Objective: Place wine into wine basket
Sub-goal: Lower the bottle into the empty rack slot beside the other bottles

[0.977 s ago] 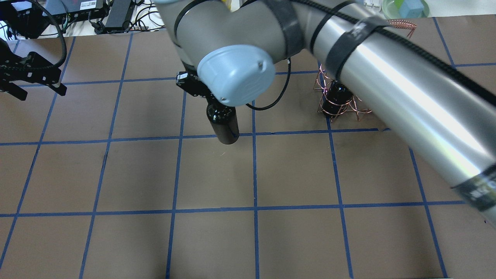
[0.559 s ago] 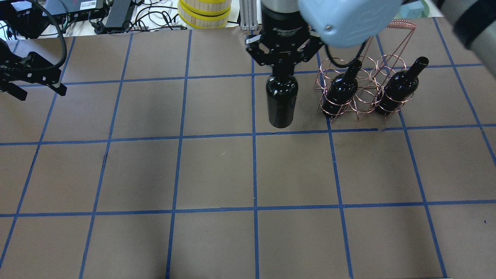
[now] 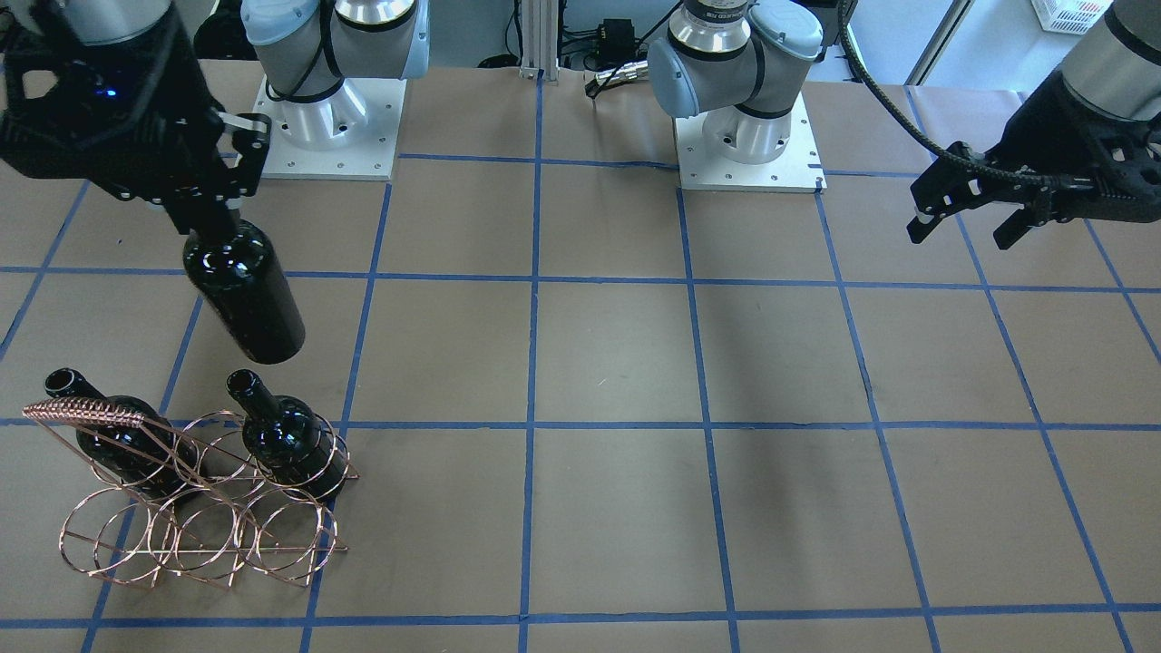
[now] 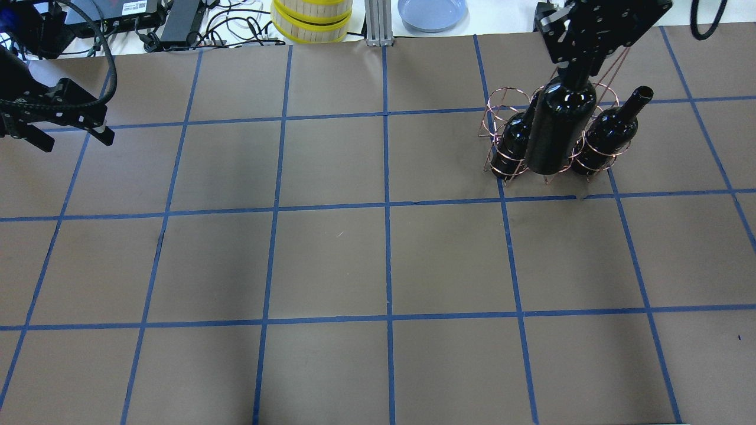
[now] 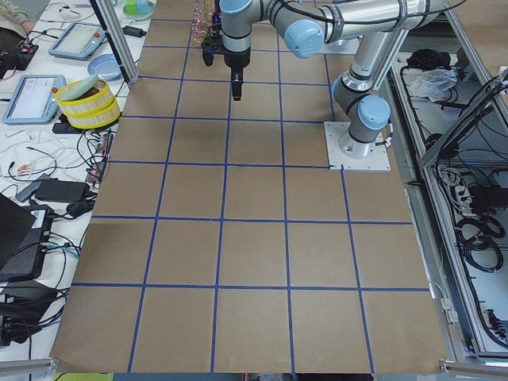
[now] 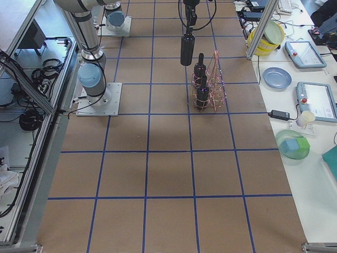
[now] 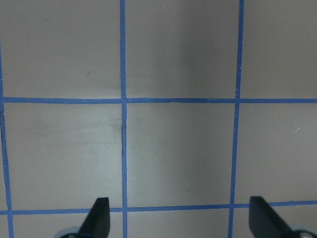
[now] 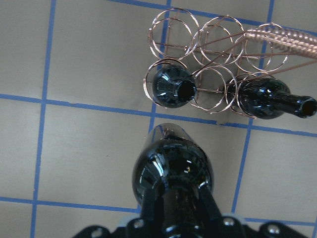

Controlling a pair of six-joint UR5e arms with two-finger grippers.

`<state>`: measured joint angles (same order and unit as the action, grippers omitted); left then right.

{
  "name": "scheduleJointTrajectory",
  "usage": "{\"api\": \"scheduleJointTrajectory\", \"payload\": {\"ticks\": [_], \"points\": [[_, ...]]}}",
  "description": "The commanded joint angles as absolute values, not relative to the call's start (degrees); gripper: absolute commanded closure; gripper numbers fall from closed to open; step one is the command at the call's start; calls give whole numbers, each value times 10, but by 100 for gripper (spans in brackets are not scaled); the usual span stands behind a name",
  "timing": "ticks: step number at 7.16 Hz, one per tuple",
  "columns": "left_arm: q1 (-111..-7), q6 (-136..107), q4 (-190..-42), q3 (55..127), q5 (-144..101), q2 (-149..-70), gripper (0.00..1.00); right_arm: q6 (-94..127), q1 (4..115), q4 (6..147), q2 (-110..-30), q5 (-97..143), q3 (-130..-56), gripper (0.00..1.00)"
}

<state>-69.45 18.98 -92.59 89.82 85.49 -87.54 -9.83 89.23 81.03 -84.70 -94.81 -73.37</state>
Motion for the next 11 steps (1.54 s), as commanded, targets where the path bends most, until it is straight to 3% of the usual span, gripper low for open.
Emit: {"api": "scheduleJointTrajectory", "payload": {"ticks": [1,6,11], "points": [[-739,95,-923,893,853,-871,0,-182,819,814,-848,-934,-732,83],[-909,-61,-918,893,865,-851,0,-163,811,912,-774,-911,-725,83],[-917,-57,-892,861,897,-878,0,-178,811,936,-763,-906,-752,83]]}}
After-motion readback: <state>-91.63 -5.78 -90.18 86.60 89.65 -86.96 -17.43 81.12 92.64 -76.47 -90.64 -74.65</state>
